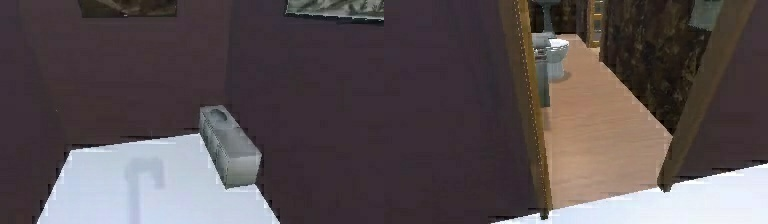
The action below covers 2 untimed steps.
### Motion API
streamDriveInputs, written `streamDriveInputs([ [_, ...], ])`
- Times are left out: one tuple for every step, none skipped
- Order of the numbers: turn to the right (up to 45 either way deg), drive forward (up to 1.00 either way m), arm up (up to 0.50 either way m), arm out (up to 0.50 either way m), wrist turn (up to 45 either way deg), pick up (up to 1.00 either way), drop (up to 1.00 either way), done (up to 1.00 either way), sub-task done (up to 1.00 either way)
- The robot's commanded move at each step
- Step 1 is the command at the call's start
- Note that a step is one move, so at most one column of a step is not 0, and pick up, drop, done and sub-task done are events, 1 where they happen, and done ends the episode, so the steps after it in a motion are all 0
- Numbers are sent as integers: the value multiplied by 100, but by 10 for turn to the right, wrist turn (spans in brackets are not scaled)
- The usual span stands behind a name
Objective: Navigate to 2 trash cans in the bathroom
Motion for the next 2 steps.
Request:
streamDriveInputs([
  [0, 45, 0, 0, 0, 0, 0, 0, 0],
  [120, 0, 0, 0, 0, 0, 0, 0, 0],
])
